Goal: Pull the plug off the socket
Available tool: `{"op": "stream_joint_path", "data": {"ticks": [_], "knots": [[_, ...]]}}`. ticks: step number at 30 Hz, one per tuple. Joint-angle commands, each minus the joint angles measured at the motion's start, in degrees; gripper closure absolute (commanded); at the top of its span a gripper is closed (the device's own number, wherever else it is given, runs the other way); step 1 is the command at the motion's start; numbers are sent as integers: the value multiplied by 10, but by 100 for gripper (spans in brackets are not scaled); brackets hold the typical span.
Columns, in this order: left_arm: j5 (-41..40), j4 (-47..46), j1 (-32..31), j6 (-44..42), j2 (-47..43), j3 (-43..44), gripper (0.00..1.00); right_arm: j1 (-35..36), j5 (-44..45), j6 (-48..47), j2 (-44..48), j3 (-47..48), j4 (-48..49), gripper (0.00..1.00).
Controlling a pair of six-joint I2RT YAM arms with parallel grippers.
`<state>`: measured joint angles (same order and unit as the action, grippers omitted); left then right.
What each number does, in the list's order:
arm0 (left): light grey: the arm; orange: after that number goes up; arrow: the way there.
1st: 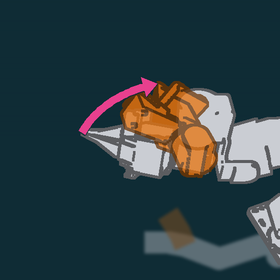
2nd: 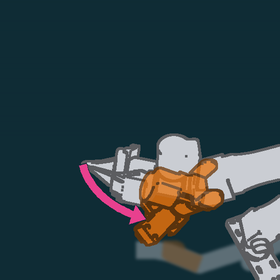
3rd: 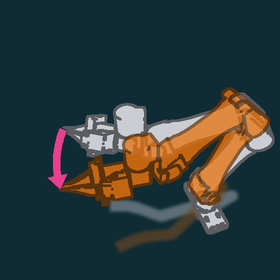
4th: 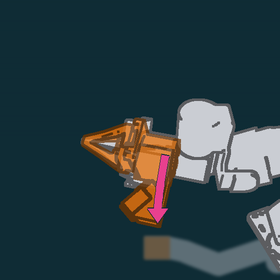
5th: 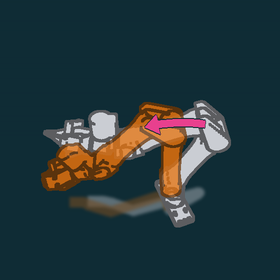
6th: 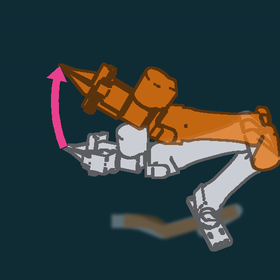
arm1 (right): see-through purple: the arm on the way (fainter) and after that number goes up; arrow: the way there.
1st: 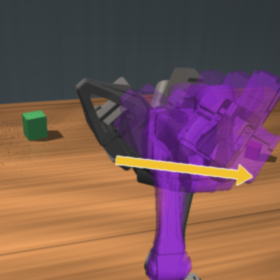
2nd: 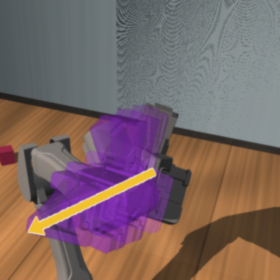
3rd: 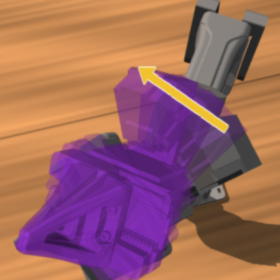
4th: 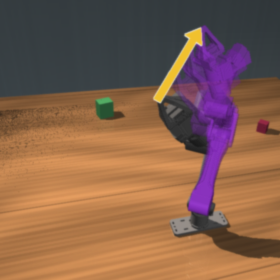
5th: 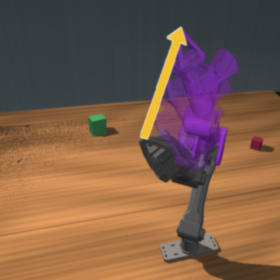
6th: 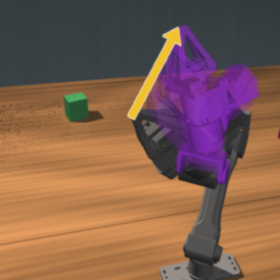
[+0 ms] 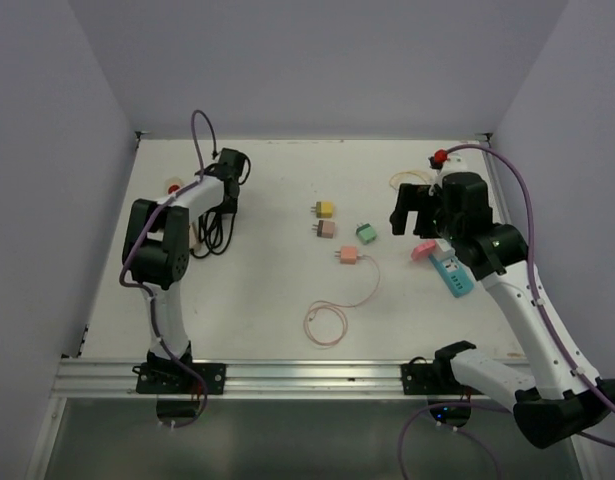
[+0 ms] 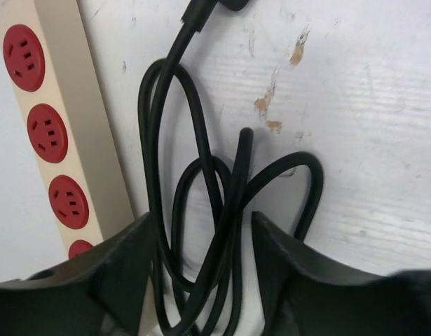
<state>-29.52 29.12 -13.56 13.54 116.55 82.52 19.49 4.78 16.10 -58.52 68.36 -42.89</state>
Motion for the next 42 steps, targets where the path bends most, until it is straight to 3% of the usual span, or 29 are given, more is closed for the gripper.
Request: {"op": "stream_joint_path", "data": {"ticks": [1, 2, 3, 6, 9, 15, 17, 23, 32, 37, 42], "knots": [[47, 15, -2, 0, -54, 27, 38, -6, 98, 22, -14, -8, -30, 1], [71, 17, -1, 3, -68, 22, 32, -8, 107, 26, -16, -10, -32, 1], [82, 18, -1, 8, -98, 16, 21, -9, 116, 34, -18, -13, -38, 1], [121, 17, -1, 21, -168, -17, 6, -27, 162, 53, -21, -22, -53, 1], [163, 14, -1, 32, -225, -56, 0, -72, 183, 77, -19, -44, -62, 1], [242, -77, -1, 33, -407, -191, 1, -242, 43, 146, -5, -143, -15, 1], [249, -135, -2, 30, -446, -260, 1, -266, 3, 195, 8, -181, 17, 1], [242, -192, -2, 26, -539, -357, 2, -313, 17, 263, 21, -287, 130, 1], [184, -190, -2, 16, -550, -359, 3, -346, 154, 249, -4, -323, 199, 1], [181, -190, -6, 11, -554, -360, 4, -350, 111, 265, -22, -355, 254, 1], [179, -191, -10, 10, -556, -360, 4, -350, 14, 242, -52, -384, 313, 1]]}}
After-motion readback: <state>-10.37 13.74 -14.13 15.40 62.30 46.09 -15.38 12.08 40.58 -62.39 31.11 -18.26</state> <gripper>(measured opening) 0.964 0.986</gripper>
